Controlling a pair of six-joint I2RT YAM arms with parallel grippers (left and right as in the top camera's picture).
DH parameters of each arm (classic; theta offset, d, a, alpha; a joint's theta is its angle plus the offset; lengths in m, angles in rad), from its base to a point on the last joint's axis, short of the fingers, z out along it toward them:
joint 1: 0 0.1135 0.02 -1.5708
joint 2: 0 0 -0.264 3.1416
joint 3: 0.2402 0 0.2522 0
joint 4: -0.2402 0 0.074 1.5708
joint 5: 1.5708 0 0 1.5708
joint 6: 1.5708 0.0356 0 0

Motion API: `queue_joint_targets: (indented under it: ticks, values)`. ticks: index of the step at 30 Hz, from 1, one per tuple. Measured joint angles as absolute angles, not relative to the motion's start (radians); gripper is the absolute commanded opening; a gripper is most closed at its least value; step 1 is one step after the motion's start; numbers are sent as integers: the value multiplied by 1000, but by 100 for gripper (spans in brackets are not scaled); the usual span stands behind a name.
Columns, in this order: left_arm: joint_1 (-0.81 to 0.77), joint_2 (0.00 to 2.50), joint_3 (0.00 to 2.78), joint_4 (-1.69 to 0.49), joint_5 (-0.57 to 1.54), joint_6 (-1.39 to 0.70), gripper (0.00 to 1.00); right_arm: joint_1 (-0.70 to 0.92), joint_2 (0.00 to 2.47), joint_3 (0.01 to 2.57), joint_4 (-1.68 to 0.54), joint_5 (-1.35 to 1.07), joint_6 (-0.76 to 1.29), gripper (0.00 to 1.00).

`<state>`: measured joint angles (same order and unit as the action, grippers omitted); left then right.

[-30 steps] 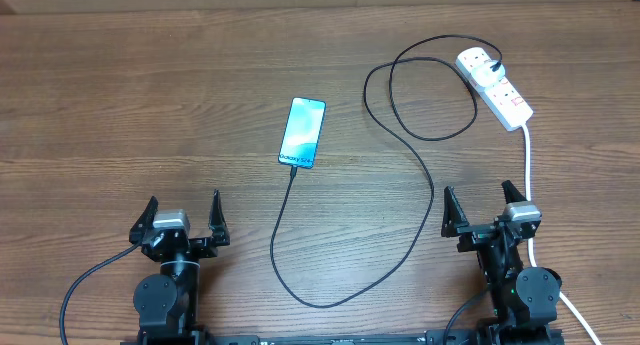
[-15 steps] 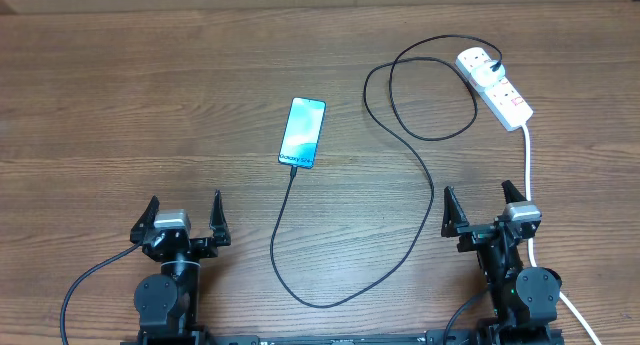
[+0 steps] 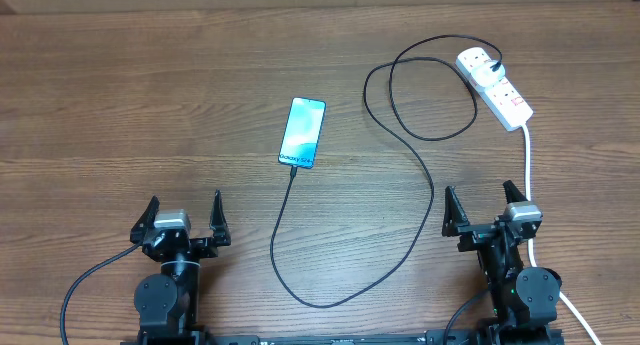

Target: Plug charger to phone and switch on socket

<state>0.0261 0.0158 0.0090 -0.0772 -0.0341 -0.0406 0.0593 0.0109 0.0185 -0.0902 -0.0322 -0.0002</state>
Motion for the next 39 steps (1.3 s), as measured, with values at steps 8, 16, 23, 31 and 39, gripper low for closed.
queue_joint_targets:
  ticks: [8,16,23,31,39]
  values:
    - [26,16,9,-77,-34,-41,100,59,11,19,-90,-21,-7,100]
    - [26,16,9,-77,-34,-41,100,59,11,19,-90,-17,-65,100]
    - [26,16,9,-78,-34,-41,100,59,11,19,-91,-14,-79,100]
    - [26,16,9,-78,-34,-41,100,59,11,19,-91,-10,-79,100]
    - [26,16,9,-77,-34,-41,100,59,11,19,-90,-10,-79,100]
